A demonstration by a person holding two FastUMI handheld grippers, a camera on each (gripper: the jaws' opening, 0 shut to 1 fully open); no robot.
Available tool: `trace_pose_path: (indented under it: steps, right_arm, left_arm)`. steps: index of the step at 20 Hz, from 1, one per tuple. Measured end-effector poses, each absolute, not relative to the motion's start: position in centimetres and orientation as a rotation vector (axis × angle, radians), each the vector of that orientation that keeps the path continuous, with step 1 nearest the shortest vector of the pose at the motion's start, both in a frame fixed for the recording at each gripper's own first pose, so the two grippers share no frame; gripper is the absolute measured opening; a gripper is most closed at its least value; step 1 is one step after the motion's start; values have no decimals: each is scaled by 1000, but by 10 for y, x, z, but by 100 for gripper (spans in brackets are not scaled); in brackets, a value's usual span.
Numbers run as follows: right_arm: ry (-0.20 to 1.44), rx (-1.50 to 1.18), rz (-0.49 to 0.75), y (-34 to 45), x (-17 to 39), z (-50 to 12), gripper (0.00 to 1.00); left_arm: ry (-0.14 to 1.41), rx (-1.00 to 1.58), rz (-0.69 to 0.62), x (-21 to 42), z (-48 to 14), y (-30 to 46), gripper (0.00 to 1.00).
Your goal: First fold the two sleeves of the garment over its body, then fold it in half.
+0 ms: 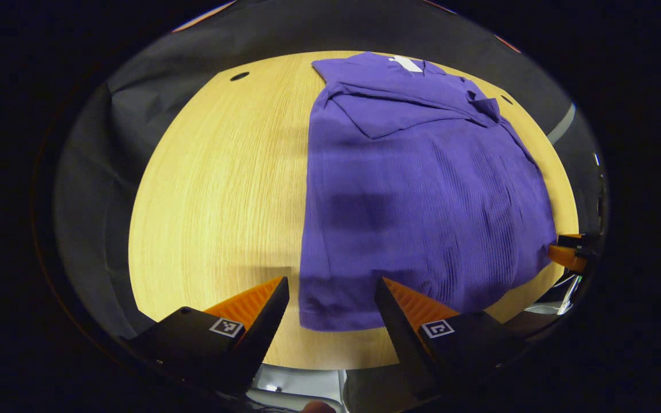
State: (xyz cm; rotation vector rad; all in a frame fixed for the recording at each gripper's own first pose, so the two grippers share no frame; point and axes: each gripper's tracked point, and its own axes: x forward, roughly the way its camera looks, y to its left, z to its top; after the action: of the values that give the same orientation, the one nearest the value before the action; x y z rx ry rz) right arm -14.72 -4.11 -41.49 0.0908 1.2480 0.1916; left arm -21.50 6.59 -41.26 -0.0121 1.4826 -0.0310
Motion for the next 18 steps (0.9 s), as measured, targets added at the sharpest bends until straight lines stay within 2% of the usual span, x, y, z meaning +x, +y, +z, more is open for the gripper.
trace_pose_path:
  steps: [5, 11, 12, 13, 14, 16, 17, 18]
  right_arm:
    - [1290, 103, 185, -38, -149, -416, 99]
    - [1335, 37, 187, -32, -156, -417, 98]
    - [1344, 38, 193, -30, -156, -418, 95]
    - [1350, 36, 193, -29, -157, -418, 81]
    - [1361, 31, 197, -29, -158, -419, 83]
    - [1374, 22, 209, -29, -157, -419, 74]
    - [1381, 41, 198, -29, -157, -418, 70]
    - [1387, 67, 190, -28, -155, -417, 58]
  left_arm:
    - [1554, -89, 8, -230, -424, 69, 97]
    - [1600, -53, -13, -231, -427, 64, 97]
    - [1606, -54, -16, -230, -427, 62, 94]
    - [1608, -52, -25, -229, -425, 59, 85]
    - [1618, -47, -37, -231, -425, 56, 82]
    - [1634, -42, -55, -232, -425, 52, 67]
    - [1641, -39, -65, -231, -426, 49, 57]
    - [1648, -36, -81, -230, -425, 45, 51]
